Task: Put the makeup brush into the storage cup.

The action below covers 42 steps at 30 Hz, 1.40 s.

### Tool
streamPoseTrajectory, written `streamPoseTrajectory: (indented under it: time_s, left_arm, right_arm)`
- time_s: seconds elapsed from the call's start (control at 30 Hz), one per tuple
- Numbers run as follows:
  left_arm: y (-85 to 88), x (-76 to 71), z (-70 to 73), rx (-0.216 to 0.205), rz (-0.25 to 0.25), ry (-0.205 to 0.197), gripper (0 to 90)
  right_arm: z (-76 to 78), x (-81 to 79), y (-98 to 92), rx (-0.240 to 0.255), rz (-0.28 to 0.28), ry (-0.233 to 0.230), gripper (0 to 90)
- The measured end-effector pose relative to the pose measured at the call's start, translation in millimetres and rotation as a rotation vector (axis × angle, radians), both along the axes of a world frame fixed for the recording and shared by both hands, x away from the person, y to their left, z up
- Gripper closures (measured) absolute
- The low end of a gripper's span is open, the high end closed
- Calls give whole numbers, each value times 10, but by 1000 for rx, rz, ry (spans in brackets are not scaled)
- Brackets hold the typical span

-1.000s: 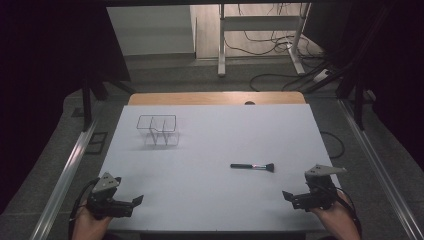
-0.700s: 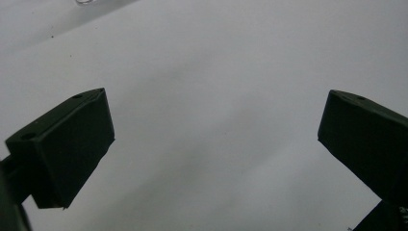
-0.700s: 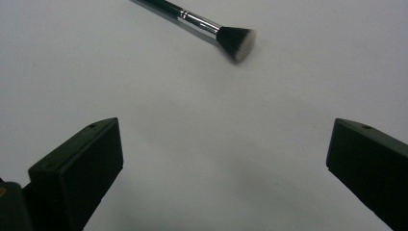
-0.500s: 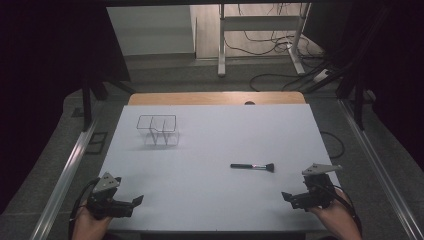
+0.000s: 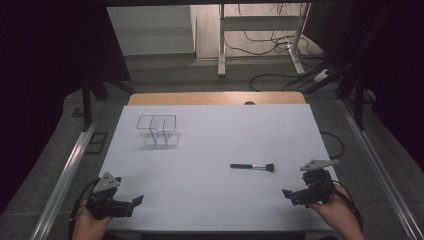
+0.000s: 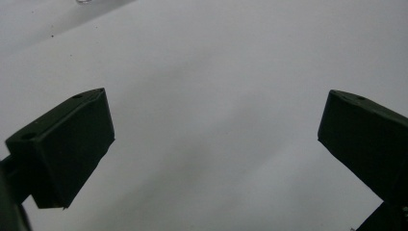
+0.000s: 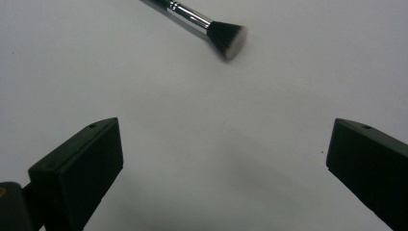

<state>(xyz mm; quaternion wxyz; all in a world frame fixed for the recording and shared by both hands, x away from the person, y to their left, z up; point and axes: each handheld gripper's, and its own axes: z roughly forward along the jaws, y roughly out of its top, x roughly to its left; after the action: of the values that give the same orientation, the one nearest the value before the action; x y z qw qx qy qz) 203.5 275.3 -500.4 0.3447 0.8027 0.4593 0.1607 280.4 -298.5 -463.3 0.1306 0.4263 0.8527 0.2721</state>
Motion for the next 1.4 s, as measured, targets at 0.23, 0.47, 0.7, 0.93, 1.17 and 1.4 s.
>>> streamPoseTrajectory:
  time_s: [0.23, 0.47, 0.7, 0.93, 1.17, 1.4]
  left_arm:
    - [1, 1, -1, 1, 0, 0, 0]
    - [-3, 3, -3, 2, -2, 1, 0]
    - [-5, 6, -7, 5, -4, 3, 0]
    - [-7, 7, -8, 8, -7, 5, 0]
    - [-7, 8, -7, 12, -11, 6, 0]
    - [-11, 9, -9, 14, -13, 6, 0]
  right_arm:
    - [19, 73, 6, -15, 1, 21, 0]
    - [24, 105, 17, -27, 7, 32, 0]
    - [59, 162, 22, -35, 5, 31, 0]
    - [66, 229, 58, -51, 13, 37, 0]
    - [77, 314, 101, -59, 22, 44, 0]
    - [88, 393, 130, -61, 25, 57, 0]
